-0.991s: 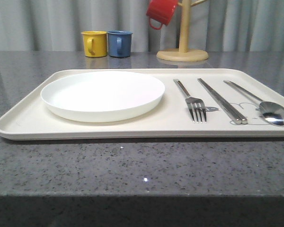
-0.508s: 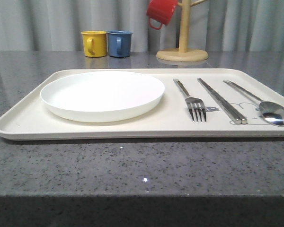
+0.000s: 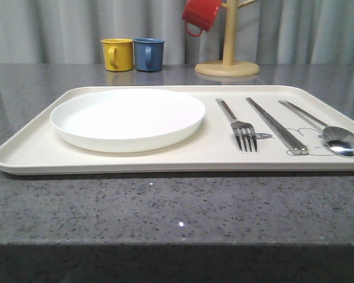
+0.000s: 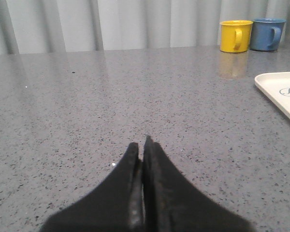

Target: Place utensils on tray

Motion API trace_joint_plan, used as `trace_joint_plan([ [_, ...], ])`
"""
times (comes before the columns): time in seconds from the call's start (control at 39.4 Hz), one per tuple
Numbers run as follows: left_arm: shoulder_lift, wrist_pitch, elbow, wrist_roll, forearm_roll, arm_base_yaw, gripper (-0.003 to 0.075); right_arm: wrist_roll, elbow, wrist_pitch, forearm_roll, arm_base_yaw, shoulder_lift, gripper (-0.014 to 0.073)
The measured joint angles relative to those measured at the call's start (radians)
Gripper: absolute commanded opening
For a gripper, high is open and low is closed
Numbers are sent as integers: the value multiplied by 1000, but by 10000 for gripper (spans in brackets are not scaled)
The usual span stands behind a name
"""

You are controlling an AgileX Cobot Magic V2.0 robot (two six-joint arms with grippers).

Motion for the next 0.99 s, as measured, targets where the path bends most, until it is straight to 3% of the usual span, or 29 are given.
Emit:
trace_joint_plan([
  [0.69,0,-2,0,0,0,0,-18,0,2,0,-3,0,0,-69],
  [0.81,0,-2,0,0,0,0,-18,0,53,-4,-30,-13,-12,-69],
  [0.99,0,-2,0,0,0,0,-18,0,203,3,-35,-111,-100,-69],
])
